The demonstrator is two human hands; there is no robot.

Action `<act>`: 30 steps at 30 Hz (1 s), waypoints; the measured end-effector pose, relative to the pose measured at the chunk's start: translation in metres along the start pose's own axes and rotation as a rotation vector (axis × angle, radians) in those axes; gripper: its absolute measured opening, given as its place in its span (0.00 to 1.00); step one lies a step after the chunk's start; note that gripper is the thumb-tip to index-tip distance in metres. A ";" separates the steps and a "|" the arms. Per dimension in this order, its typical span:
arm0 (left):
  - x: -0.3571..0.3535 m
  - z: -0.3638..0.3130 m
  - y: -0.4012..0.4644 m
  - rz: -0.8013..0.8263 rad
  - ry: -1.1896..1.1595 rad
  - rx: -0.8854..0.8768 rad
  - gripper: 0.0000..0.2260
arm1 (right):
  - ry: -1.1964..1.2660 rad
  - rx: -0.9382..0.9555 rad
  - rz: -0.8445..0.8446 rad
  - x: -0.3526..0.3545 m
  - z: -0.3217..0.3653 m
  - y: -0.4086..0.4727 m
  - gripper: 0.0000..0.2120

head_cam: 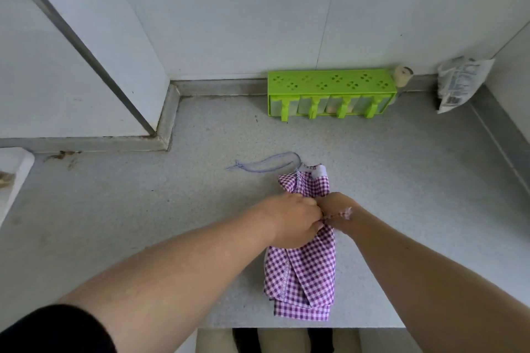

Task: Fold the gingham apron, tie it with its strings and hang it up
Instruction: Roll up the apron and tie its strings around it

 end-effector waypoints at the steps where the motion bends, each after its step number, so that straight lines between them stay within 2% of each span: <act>1: -0.004 0.002 0.006 0.052 -0.112 0.070 0.18 | -0.025 -0.005 0.017 -0.001 -0.007 0.004 0.19; 3: -0.014 0.010 0.016 0.097 -0.317 0.183 0.20 | -0.067 0.016 0.014 0.000 -0.015 0.006 0.19; 5: -0.023 0.012 0.024 0.143 -0.384 0.241 0.24 | -0.136 0.038 0.005 0.002 -0.020 0.007 0.21; 8: -0.031 0.007 0.033 0.218 -0.309 0.246 0.27 | -0.196 0.087 -0.043 0.014 -0.029 -0.003 0.30; 13: -0.035 0.006 0.039 0.242 -0.241 0.283 0.25 | -0.238 0.220 0.026 0.020 -0.051 -0.005 0.22; 19: -0.038 0.000 0.054 0.212 -0.121 0.335 0.28 | -0.332 0.327 -0.102 0.024 -0.059 -0.011 0.17; 25: -0.045 -0.001 0.062 0.199 -0.048 0.376 0.27 | -0.238 0.352 -0.169 0.017 -0.072 -0.019 0.14; 30: -0.047 -0.005 0.066 0.212 -0.029 0.374 0.28 | -0.222 0.284 -0.188 0.015 -0.097 -0.025 0.15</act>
Point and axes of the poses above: each hand's wrist, its own y-axis towards the middle knuckle, its own x-axis out of the back of the hand, z = x × y, the point moved 7 cm from there along y, towards the middle knuckle, and after that the axes turned 10 degrees about y, right-handed, at the moved point
